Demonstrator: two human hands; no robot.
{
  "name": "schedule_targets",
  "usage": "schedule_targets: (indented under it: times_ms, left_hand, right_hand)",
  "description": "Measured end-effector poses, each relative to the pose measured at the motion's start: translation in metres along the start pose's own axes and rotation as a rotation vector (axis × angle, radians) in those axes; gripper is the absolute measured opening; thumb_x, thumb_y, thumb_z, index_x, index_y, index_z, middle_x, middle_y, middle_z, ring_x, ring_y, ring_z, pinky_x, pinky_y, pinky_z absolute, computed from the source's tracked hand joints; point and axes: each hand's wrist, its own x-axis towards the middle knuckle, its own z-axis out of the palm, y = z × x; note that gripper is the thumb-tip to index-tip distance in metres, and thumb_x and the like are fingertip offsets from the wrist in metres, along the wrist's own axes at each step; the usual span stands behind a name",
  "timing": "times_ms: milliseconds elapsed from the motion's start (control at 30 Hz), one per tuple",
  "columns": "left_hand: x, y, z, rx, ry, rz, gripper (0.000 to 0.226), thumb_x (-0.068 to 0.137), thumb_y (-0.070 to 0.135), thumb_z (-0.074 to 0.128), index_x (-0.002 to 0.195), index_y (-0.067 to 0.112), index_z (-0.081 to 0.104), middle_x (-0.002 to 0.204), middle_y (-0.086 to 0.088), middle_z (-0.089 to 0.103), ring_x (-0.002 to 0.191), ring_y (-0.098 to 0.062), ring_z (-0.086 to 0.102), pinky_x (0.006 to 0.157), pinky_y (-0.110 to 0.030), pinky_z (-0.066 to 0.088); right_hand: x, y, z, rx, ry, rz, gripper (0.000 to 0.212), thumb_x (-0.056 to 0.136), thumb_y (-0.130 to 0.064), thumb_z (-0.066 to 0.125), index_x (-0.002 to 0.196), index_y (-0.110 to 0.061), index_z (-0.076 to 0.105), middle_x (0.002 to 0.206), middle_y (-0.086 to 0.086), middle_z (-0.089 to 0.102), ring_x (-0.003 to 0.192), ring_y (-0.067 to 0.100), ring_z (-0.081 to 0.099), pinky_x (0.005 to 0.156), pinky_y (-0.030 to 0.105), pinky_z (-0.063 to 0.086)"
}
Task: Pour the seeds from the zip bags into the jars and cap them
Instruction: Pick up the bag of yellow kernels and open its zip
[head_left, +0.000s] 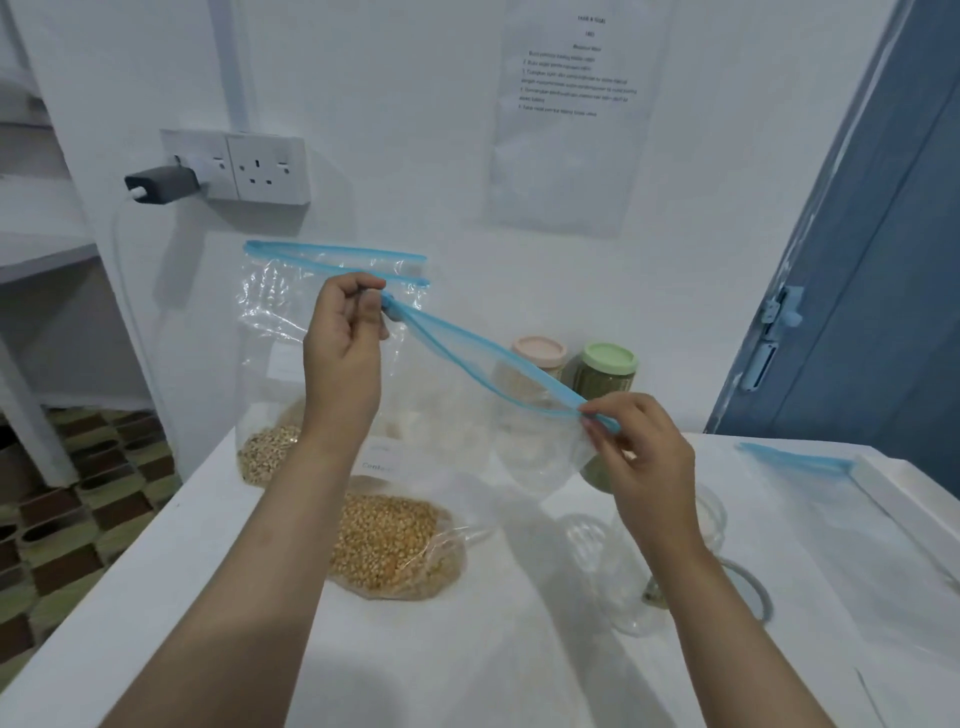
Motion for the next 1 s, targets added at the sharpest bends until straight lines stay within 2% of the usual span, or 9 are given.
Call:
schedule_targets:
  times_ms: [100, 167, 333, 567, 700, 800, 867, 933, 1000]
  left_hand:
    - [-0.004, 0.0, 0.001, 0.017, -0.022, -0.009, 0.018, 0.103, 0.015, 0.047, 0.099, 0.029, 0.057, 0.076, 0.019, 0.058, 0.07, -0.005, 0.05, 0.077, -0.019, 0.044]
    - [-0.012, 0.0, 0.006, 0.039, -0.08, 0.002, 0.019, 0.103, 0.016, 0.047, 0.099, 0.032, 0.057, 0.075, 0.022, 0.059, 0.072, -0.006, 0.051, 0.077, -0.018, 0.044]
    - [-0.039, 0.0, 0.025, 0.075, -0.259, -0.002, 0.015, 0.099, 0.017, 0.054, 0.101, 0.031, 0.055, 0.076, 0.02, 0.064, 0.07, -0.007, 0.056, 0.075, -0.019, 0.047]
    - [-0.065, 0.0, 0.032, 0.074, -0.353, 0.003, 0.009, 0.093, 0.02, 0.064, 0.089, 0.026, 0.058, 0.091, -0.003, 0.065, 0.069, -0.01, 0.061, 0.072, -0.028, 0.052]
    - [-0.064, 0.0, 0.027, 0.08, -0.321, -0.032, 0.005, 0.093, 0.022, 0.064, 0.09, 0.02, 0.061, 0.088, 0.0, 0.066, 0.07, -0.014, 0.062, 0.074, -0.036, 0.054]
    - [-0.066, 0.002, 0.025, 0.07, -0.318, -0.04, 0.007, 0.094, 0.019, 0.066, 0.091, 0.024, 0.062, 0.09, 0.009, 0.067, 0.078, -0.014, 0.065, 0.079, -0.034, 0.054]
    - [-0.067, -0.001, 0.02, 0.105, -0.335, -0.016, 0.006, 0.096, 0.019, 0.064, 0.098, 0.025, 0.063, 0.094, 0.014, 0.067, 0.089, -0.009, 0.064, 0.085, -0.024, 0.051]
    - [-0.067, -0.012, 0.009, 0.207, -0.357, 0.03, 0.007, 0.098, 0.022, 0.061, 0.104, 0.018, 0.063, 0.099, 0.01, 0.067, 0.096, -0.007, 0.062, 0.085, -0.016, 0.046]
    - [-0.07, -0.031, -0.01, 0.321, -0.366, 0.047, 0.014, 0.099, 0.028, 0.058, 0.102, 0.016, 0.065, 0.098, 0.008, 0.065, 0.097, -0.006, 0.059, 0.084, -0.017, 0.043]
  right_hand:
    - [-0.003, 0.003, -0.002, -0.012, -0.023, 0.037, 0.012, 0.093, -0.011, 0.067, 0.095, -0.022, 0.068, 0.101, -0.013, 0.061, 0.1, 0.008, 0.059, 0.081, 0.022, 0.049]
    - [-0.001, -0.001, -0.002, -0.019, -0.054, 0.055, 0.009, 0.093, -0.022, 0.063, 0.099, -0.028, 0.065, 0.103, -0.016, 0.062, 0.101, 0.006, 0.057, 0.085, 0.017, 0.045]
    - [0.009, -0.02, 0.011, -0.017, -0.176, 0.018, 0.027, 0.095, -0.037, 0.056, 0.118, -0.025, 0.064, 0.113, -0.015, 0.063, 0.109, 0.005, 0.055, 0.094, 0.026, 0.043]
    - [0.01, -0.033, 0.037, -0.014, -0.123, -0.094, 0.028, 0.096, -0.032, 0.05, 0.109, -0.018, 0.071, 0.103, -0.011, 0.068, 0.099, 0.007, 0.059, 0.088, 0.036, 0.049]
    - [0.01, -0.041, 0.037, 0.043, -0.15, -0.039, 0.034, 0.095, -0.045, 0.052, 0.104, -0.019, 0.073, 0.098, -0.016, 0.069, 0.093, 0.002, 0.058, 0.087, 0.035, 0.048]
    - [0.01, -0.045, 0.042, -0.028, -0.072, -0.076, 0.016, 0.092, -0.033, 0.062, 0.095, -0.022, 0.073, 0.088, -0.022, 0.066, 0.086, 0.002, 0.054, 0.081, 0.044, 0.049]
    - [0.01, -0.047, 0.045, 0.007, -0.021, -0.05, 0.01, 0.09, -0.027, 0.066, 0.092, -0.022, 0.074, 0.082, -0.024, 0.064, 0.084, 0.002, 0.054, 0.08, 0.037, 0.049]
    - [0.009, -0.05, 0.046, 0.038, 0.012, -0.007, 0.009, 0.089, -0.026, 0.067, 0.092, -0.023, 0.075, 0.079, -0.031, 0.063, 0.085, 0.002, 0.055, 0.081, 0.021, 0.046]
    - [0.008, -0.051, 0.047, 0.062, 0.031, 0.041, 0.008, 0.088, -0.025, 0.068, 0.093, -0.023, 0.075, 0.082, -0.038, 0.061, 0.086, 0.001, 0.054, 0.079, 0.008, 0.039]
